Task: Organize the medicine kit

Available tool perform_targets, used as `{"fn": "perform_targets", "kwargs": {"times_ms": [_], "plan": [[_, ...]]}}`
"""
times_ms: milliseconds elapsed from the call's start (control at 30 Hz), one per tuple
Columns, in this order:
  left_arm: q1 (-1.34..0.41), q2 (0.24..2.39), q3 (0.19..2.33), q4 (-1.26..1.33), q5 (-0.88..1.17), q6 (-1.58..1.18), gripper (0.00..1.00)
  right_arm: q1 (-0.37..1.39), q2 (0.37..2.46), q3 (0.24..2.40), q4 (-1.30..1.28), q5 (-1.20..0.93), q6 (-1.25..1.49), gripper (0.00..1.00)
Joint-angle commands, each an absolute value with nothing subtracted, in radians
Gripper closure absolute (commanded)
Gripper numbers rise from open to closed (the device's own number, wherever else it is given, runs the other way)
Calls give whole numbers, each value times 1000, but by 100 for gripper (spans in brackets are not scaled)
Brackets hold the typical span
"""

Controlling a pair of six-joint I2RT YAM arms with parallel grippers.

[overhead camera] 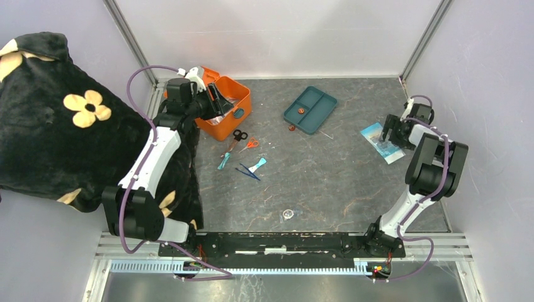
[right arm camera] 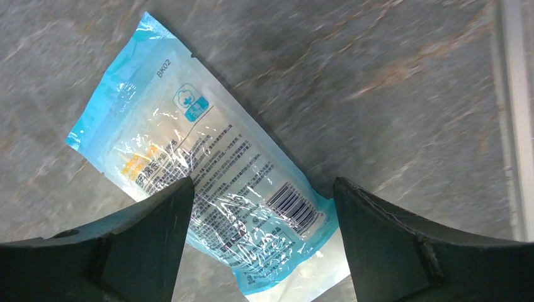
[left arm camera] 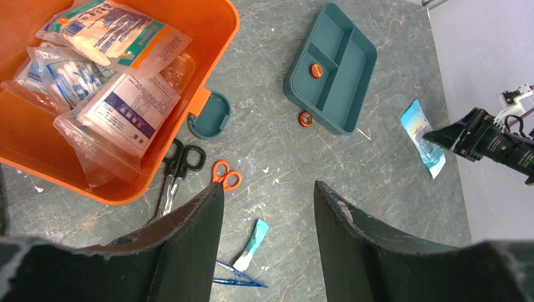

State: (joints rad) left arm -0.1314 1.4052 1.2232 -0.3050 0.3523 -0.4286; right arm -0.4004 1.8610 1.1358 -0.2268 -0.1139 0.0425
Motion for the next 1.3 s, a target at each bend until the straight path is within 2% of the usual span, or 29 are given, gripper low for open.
{"fn": "perform_targets", "kwargs": {"times_ms": [0,200,533,833,1033,1267], "plan": [[-131,1396,1230,-284,389,-393,39,-327,1774,1038,-224,-150,82,13],[-129,1403,1229,-284,393,-394,39,-189,1727,958,-255,-160,133,23],[-126,1419,1232,-284,408,-399,39,35,1548,739,-154,-306,306,12],[-124,1421,1233,-284,410,-399,39,251,1439,655,-139,-282,411,13],[-124,1423,1231,-285,411,-400,39,258,1441,718,-182,-64,343,17],[-124,1424,1230,-284,410,-398,40,257,1533,789,-143,-178,320,27]]}}
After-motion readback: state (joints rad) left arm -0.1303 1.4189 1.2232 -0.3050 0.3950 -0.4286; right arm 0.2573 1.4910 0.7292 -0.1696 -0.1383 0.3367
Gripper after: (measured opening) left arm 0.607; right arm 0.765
